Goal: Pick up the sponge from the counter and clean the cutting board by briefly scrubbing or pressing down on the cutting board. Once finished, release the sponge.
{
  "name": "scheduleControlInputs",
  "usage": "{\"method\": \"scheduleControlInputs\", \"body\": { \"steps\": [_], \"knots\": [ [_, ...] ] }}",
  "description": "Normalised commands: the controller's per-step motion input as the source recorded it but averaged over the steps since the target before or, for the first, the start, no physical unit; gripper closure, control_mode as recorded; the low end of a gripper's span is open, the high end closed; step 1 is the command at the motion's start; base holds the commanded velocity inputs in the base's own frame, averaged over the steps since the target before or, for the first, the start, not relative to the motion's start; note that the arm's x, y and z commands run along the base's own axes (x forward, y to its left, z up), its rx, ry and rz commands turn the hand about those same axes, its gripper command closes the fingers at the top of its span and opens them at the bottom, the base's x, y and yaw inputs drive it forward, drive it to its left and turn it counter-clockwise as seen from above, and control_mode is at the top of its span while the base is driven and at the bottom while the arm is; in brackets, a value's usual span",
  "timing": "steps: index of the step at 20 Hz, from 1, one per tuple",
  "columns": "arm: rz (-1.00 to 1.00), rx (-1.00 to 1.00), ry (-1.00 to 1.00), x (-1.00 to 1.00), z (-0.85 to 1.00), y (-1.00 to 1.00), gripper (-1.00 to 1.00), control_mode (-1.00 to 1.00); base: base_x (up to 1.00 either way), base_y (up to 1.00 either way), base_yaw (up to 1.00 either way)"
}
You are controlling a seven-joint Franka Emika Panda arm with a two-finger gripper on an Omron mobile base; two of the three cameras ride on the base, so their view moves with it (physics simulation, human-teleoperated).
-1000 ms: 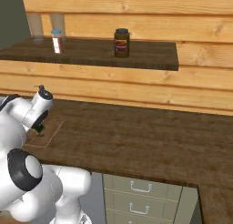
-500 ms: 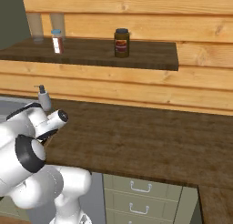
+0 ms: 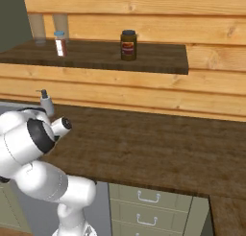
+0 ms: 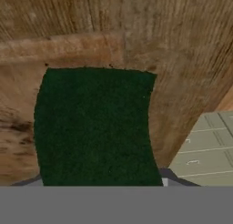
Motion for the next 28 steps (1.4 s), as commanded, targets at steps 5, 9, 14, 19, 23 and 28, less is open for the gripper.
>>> {"method": "scheduleControlInputs", "body": {
  "steps": [5,9,14,19,23,28],
  "knots": [
    [0.00,0.00,-0.19,0.15,-0.01,0.00,1.00,-1.00,0.00,0.00,0.00],
    [0.00,0.00,-0.19,0.22,-0.15,0.15,1.00,-1.00,0.00,0.00,0.00],
    [0.00,0.04,0.06,0.38,-0.31,0.17,1.00,-1.00,0.00,0.00,0.00],
    [0.00,0.07,0.23,0.46,-0.36,0.12,1.00,-1.00,0.00,0.00,0.00],
    [0.00,0.13,-0.13,0.06,-0.45,0.38,1.00,-1.00,0.00,0.00,0.00],
    [0.01,0.11,-0.24,0.00,-0.51,0.52,1.00,-1.00,0.00,0.00,0.00]
  ]
}}
